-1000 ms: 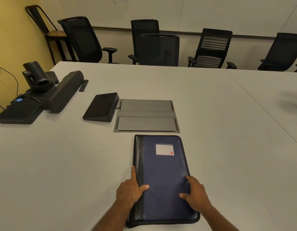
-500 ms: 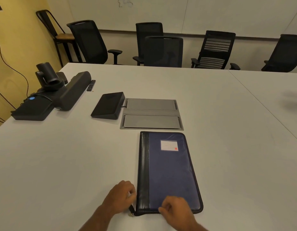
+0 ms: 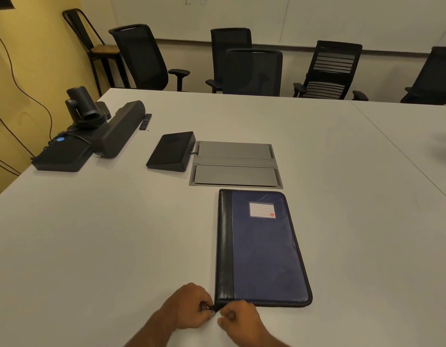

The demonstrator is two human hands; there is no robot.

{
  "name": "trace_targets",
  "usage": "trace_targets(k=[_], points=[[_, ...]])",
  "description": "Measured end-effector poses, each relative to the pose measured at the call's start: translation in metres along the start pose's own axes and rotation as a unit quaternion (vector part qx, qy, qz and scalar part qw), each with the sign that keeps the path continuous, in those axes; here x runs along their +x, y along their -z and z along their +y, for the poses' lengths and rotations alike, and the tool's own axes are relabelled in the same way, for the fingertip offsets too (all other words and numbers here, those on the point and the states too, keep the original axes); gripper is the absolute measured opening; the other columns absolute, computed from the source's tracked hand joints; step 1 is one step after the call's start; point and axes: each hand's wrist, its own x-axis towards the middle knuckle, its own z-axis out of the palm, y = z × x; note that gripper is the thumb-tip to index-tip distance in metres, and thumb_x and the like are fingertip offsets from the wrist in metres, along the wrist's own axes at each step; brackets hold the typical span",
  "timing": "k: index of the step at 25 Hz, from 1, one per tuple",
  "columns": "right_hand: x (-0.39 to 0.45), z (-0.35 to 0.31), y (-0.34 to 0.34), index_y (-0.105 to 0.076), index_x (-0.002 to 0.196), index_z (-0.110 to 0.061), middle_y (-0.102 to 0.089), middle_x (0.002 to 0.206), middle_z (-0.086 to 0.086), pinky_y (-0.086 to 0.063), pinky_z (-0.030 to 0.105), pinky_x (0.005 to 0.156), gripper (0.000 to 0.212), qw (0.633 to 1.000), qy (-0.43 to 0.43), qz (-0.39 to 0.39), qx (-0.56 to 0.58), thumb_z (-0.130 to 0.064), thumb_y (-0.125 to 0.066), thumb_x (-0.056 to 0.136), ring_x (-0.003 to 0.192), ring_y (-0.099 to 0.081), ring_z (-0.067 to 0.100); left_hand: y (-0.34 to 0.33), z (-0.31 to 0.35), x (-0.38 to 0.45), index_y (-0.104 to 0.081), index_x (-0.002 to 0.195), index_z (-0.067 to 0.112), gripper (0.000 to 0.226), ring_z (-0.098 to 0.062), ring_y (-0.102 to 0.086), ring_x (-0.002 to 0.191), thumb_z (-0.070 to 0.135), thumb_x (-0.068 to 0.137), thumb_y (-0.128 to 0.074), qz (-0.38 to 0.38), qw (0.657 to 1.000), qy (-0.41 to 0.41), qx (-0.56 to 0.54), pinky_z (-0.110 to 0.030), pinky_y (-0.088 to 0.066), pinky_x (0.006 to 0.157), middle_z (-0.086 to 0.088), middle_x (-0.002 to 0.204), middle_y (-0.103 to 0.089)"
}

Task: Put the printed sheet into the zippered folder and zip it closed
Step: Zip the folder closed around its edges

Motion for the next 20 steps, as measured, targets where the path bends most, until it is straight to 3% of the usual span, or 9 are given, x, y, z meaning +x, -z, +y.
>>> trace_targets(k=[3,5,7,9,12,17,20], points=[[-0.001,-0.004,-0.003,-0.074,0.094,-0.021,-0.067,0.07,-0.008,-0.048,0.01,0.07,0.032,1.0,0.007,-0.012,-0.005,-0.041,-0.075,0.069,0.065,-0.062,0.002,-0.007,0.002,-0.002,-0.078,0.094,0.025,0.021,-0.006,-0.064,0.066,0.038,0.08,-0.068,0.006,0.996,0.038,-0.086,-0.022,-0.056,0.07,0.015,0.074,-0.067],[-0.001,-0.006,-0.004,-0.074,0.078,-0.02,-0.068,0.068,-0.002,-0.052,0.019,0.068,0.022,1.0,0.009,-0.01,-0.016,-0.039,-0.074,0.068,0.061,-0.058,0.004,-0.012,0.002,-0.003,-0.075,0.081,0.03,0.004,-0.007,-0.068,0.067,0.03,0.079,-0.072,0.009,0.992,0.049,-0.119,-0.024,-0.059,0.071,0.012,0.072,-0.071],[0.0,-0.008,-0.006,-0.074,0.07,-0.016,-0.072,0.07,0.004,-0.055,0.026,0.068,0.021,1.0,0.001,0.002,-0.015,-0.036,-0.075,0.068,0.059,-0.056,0.005,-0.014,0.002,-0.003,-0.07,0.073,0.032,0.01,-0.006,-0.069,0.064,0.023,0.078,-0.073,0.014,0.988,0.058,-0.14,-0.024,-0.059,0.069,0.01,0.069,-0.071],[0.002,-0.01,-0.005,-0.069,0.06,-0.025,-0.07,0.065,-0.003,-0.054,0.02,0.064,0.016,1.0,-0.007,0.005,-0.02,-0.032,-0.077,0.071,0.058,-0.059,0.004,-0.014,0.001,-0.003,-0.073,0.075,0.028,0.007,-0.005,-0.067,0.061,0.021,0.076,-0.073,0.016,0.986,0.061,-0.156,-0.026,-0.059,0.068,0.005,0.069,-0.073],[0.004,-0.012,-0.006,-0.056,0.051,-0.036,-0.059,0.057,-0.016,-0.045,0.008,0.056,0.032,0.999,-0.012,0.009,-0.047,-0.031,-0.076,0.076,0.057,-0.059,0.002,-0.015,-0.001,-0.004,-0.075,0.081,0.022,0.005,-0.002,-0.064,0.059,0.021,0.076,-0.075,0.013,0.984,0.062,-0.164,-0.024,-0.057,0.067,0.005,0.068,-0.072],[0.0,-0.014,-0.011,-0.051,0.05,-0.029,-0.057,0.057,-0.01,-0.051,0.018,0.063,0.032,0.995,-0.037,0.045,-0.086,-0.03,-0.065,0.078,0.06,-0.059,0.007,-0.014,-0.001,-0.004,-0.074,0.082,0.028,0.004,-0.003,-0.061,0.058,0.028,0.079,-0.072,0.011,0.993,0.042,-0.11,-0.02,-0.056,0.068,0.01,0.066,-0.069],[-0.002,-0.013,-0.009,-0.049,0.05,-0.025,-0.054,0.054,-0.008,-0.047,0.019,0.06,0.033,0.991,-0.057,0.056,-0.107,-0.032,-0.063,0.078,0.056,-0.055,0.008,-0.006,0.002,-0.003,-0.077,0.093,0.024,0.017,-0.002,-0.054,0.053,0.029,0.08,-0.067,0.018,0.999,0.017,-0.041,-0.016,-0.049,0.062,0.017,0.062,-0.059]])
